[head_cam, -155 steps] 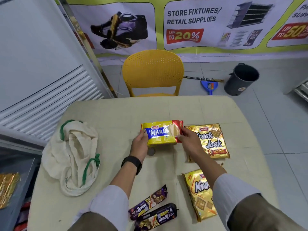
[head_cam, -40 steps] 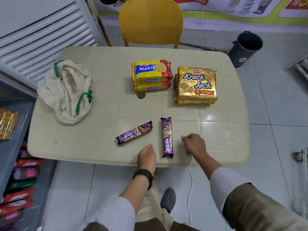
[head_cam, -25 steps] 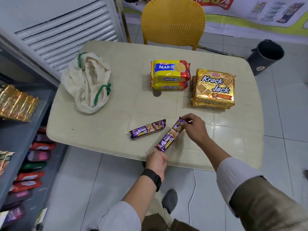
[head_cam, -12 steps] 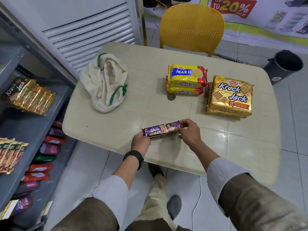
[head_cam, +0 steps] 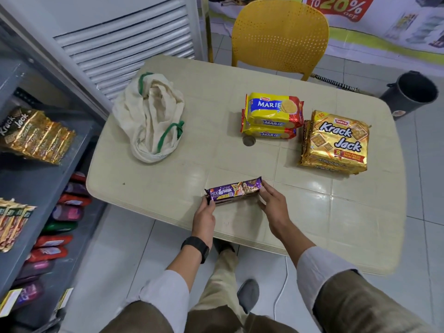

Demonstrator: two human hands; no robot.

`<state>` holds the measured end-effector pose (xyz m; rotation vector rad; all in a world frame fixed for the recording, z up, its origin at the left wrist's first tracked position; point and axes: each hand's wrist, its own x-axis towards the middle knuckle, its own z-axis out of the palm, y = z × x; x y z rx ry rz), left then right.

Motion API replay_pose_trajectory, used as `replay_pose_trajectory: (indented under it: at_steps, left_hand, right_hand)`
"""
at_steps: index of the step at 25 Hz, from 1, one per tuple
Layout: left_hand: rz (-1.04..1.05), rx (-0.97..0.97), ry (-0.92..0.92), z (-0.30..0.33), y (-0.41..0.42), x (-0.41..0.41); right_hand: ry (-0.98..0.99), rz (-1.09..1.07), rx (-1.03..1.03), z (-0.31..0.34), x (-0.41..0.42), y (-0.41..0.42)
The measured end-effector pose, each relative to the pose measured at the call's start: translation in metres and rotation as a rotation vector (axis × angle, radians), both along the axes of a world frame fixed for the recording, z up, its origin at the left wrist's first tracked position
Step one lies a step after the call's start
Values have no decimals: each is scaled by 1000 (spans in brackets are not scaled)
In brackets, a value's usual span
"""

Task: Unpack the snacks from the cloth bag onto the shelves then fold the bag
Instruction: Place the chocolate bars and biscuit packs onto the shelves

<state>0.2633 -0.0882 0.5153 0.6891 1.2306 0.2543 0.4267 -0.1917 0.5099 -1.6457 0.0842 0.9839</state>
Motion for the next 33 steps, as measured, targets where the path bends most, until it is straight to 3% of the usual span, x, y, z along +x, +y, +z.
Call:
replay_pose_trajectory:
  at_steps: [10, 14, 18, 26, 33]
  left_hand:
    - [1, 176, 8, 1, 2, 7]
    - [95, 141, -181, 48, 10, -15]
    - [228, 274, -290, 131, 46, -61]
    - [569, 624, -393, 303, 144, -260]
    - [769, 878, -179, 401, 224, -495]
  right_hand:
    - [-95, 3, 87, 2, -5, 14]
    - [-226, 74, 138, 49, -14, 33]
    - [-322, 166, 289, 134, -48, 86]
    - [-456, 543, 670, 312, -229, 234]
    - [-278, 746, 874, 389, -471, 368]
